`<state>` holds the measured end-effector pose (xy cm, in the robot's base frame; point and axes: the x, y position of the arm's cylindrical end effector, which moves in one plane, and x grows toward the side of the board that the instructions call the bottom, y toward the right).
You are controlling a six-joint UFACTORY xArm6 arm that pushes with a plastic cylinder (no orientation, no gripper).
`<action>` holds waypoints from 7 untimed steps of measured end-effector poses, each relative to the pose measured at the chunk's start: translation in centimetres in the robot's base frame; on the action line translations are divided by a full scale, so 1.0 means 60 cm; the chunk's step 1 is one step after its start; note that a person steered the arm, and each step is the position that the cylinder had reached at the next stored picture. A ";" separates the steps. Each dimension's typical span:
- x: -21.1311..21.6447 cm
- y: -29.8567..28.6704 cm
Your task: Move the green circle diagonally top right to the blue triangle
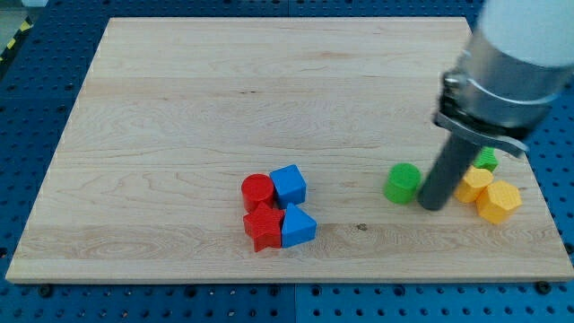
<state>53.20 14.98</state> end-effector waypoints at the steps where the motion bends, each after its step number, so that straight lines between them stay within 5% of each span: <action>1: -0.012 -0.028; 7: -0.027 -0.068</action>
<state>51.60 10.90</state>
